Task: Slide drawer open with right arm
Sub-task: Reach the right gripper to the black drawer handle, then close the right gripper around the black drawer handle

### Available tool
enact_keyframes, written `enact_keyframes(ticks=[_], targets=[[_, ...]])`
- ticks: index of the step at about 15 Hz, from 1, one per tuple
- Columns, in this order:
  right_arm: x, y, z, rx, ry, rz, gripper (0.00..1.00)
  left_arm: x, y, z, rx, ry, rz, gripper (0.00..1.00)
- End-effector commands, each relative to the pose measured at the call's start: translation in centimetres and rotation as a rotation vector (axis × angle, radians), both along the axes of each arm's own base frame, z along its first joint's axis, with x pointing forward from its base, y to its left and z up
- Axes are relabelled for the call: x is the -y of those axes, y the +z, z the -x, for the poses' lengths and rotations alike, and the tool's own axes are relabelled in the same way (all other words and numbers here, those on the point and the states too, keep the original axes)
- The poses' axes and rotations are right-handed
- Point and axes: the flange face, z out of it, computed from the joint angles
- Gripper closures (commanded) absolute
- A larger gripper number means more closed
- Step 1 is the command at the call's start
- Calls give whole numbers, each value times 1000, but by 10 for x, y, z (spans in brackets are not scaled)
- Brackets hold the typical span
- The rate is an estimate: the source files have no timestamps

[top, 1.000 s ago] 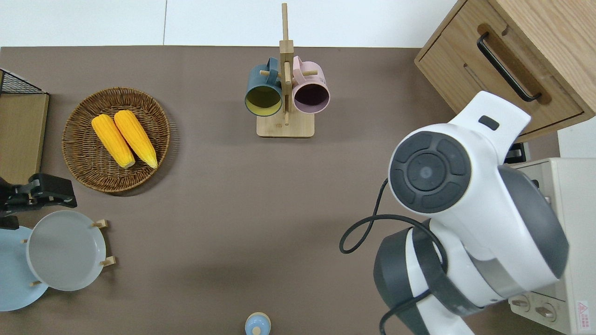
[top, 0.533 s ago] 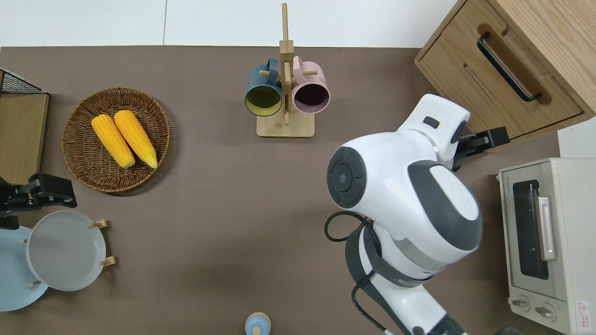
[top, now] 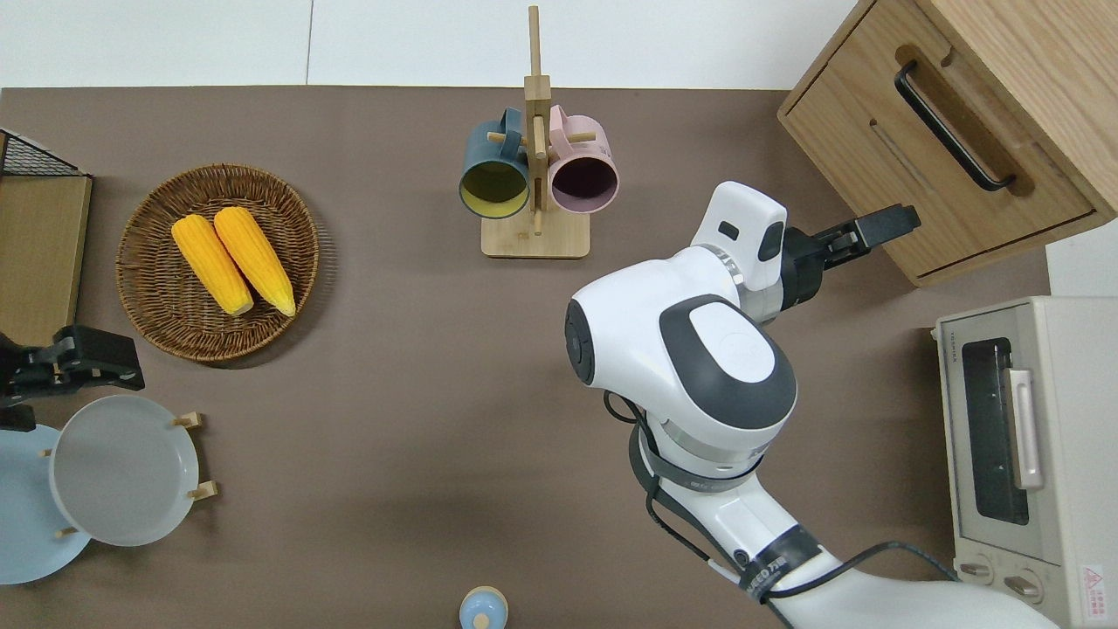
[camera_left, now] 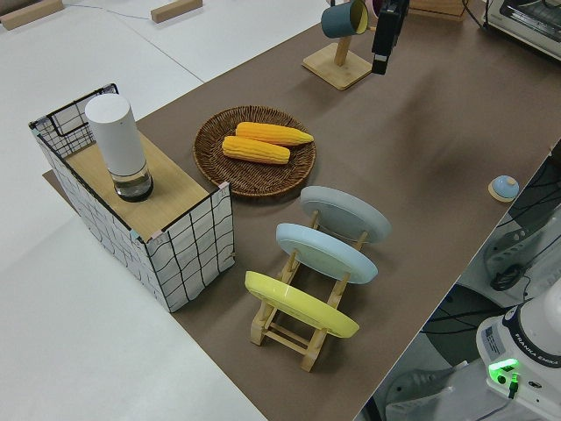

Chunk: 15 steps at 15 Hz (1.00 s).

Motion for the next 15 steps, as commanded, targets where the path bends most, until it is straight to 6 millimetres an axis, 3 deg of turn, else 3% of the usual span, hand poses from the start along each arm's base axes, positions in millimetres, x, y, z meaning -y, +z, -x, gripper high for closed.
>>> enact_keyframes(ticks=[1,8,15], targets=[[15,-11,-17,22,30,91,25,0,4,3,7,-9,5,7],[41,-20,-43,-90,144,172,9,0,4,3,7,-9,5,7],[73,-29,-67,-76,220,232,25,0,4,3,7,-9,5,7]])
